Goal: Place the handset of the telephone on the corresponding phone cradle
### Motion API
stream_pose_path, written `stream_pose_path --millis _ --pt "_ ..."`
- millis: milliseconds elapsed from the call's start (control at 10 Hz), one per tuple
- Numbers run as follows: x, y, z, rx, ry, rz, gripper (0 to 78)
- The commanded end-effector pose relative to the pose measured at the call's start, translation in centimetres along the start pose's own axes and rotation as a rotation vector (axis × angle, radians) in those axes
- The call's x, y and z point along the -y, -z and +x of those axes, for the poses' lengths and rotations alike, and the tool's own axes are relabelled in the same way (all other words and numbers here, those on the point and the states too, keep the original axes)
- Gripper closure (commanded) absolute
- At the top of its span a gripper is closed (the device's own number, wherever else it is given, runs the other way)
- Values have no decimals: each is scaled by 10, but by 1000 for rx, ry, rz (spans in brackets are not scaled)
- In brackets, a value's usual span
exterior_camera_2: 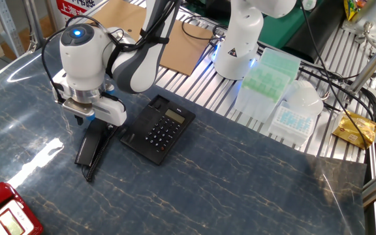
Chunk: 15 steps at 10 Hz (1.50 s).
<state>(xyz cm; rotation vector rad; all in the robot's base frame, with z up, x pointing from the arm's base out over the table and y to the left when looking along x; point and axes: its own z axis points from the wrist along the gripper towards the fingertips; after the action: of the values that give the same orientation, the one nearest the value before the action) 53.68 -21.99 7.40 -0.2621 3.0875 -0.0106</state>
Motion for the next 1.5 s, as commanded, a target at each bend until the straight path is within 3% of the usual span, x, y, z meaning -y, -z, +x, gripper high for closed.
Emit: stream_pose_path --millis 100,1400,1500 --pt "1 1 -1 2 0 2 763" --pt "1 1 -1 2 0 2 763" --pt "1 24 2 -43 -16 7 763"
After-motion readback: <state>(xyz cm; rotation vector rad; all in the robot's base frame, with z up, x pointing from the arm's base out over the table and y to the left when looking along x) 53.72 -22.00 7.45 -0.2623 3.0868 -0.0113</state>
